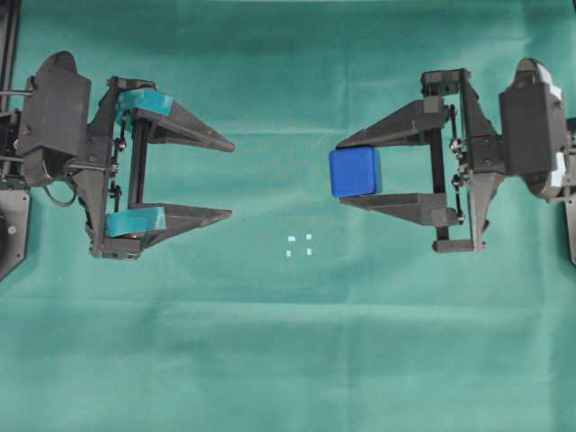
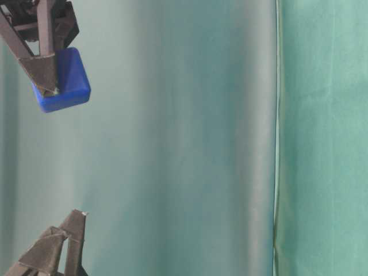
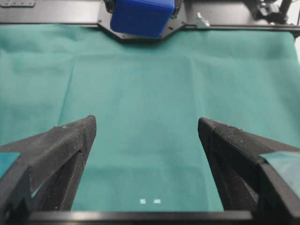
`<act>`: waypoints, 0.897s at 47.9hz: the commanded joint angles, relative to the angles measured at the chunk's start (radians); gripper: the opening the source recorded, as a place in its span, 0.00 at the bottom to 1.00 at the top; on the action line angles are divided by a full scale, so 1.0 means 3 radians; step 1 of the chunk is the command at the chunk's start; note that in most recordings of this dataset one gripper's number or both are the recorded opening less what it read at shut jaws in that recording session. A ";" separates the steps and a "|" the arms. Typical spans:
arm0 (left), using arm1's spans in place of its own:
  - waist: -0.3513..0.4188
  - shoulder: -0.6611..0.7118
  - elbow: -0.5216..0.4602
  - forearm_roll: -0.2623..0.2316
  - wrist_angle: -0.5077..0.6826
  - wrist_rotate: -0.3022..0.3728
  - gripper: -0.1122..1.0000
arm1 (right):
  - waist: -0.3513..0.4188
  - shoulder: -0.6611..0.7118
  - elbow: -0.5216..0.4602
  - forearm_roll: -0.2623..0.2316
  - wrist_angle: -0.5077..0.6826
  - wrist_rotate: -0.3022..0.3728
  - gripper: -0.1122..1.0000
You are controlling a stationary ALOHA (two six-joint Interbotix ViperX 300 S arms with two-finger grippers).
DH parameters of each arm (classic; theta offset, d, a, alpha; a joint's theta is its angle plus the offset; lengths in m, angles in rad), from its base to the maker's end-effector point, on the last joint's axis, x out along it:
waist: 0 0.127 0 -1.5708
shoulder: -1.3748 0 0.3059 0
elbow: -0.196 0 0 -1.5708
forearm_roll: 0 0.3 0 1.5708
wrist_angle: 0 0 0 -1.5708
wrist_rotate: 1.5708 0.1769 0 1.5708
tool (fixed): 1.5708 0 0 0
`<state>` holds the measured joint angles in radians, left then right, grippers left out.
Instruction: Handover the blue block to the right arm after grasping it with the left arm, then place it in the designated position.
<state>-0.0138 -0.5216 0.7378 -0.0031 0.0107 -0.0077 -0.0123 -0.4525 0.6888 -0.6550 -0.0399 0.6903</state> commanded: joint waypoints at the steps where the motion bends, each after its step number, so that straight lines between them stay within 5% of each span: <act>1: 0.0010 -0.0015 -0.0092 0.0005 -0.0015 -0.0005 0.99 | 0.0010 -0.0041 -0.0097 0.0005 0.0000 0.0005 0.58; 24: 0.0010 -0.0015 -0.0092 0.0005 -0.0015 -0.0005 0.99 | 0.0036 -0.0046 -0.0102 0.0015 0.0107 0.0020 0.58; 43: 0.0010 -0.0015 -0.0092 0.0005 -0.0015 0.0005 0.99 | 0.0169 0.0036 -0.0102 0.0123 0.0711 0.0046 0.58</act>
<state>-0.0123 -0.5216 0.7363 -0.0031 0.0123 -0.0077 0.0261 -0.4433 0.6888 -0.6320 0.1350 0.6995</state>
